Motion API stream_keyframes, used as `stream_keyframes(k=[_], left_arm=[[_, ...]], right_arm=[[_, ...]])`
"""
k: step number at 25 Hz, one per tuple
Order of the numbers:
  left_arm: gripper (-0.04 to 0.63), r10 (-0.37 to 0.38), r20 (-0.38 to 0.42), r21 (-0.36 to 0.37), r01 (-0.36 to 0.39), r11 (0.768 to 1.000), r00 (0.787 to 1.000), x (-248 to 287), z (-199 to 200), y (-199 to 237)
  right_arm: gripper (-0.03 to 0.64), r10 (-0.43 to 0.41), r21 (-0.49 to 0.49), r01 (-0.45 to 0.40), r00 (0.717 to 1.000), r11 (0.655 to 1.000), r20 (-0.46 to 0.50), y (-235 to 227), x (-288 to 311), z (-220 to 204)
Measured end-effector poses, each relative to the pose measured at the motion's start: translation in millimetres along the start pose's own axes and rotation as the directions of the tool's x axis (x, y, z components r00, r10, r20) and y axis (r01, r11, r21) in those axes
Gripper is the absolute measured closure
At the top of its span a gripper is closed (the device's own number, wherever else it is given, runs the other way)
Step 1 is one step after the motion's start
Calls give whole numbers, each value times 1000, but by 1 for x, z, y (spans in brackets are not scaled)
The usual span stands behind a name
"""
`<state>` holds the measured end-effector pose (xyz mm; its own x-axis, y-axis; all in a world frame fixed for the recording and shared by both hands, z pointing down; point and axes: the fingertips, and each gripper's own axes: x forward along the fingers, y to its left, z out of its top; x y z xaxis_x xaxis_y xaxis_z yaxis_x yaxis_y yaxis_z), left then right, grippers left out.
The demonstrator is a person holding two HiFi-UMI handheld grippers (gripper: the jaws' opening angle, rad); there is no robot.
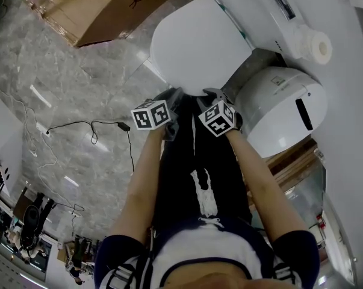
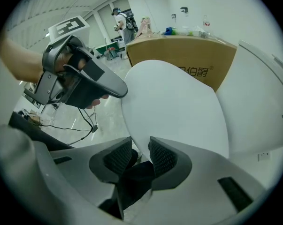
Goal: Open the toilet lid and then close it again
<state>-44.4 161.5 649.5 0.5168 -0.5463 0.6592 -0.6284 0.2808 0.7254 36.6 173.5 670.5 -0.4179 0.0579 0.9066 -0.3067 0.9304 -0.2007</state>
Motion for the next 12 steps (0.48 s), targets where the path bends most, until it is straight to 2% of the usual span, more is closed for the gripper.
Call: stream_keyframes(k=[12], left_arm=[[520, 13, -7, -65, -13, 998, 1000, 7, -9, 35]], right_arm=[[517, 36, -14, -37, 999, 999, -33, 8, 28, -3]])
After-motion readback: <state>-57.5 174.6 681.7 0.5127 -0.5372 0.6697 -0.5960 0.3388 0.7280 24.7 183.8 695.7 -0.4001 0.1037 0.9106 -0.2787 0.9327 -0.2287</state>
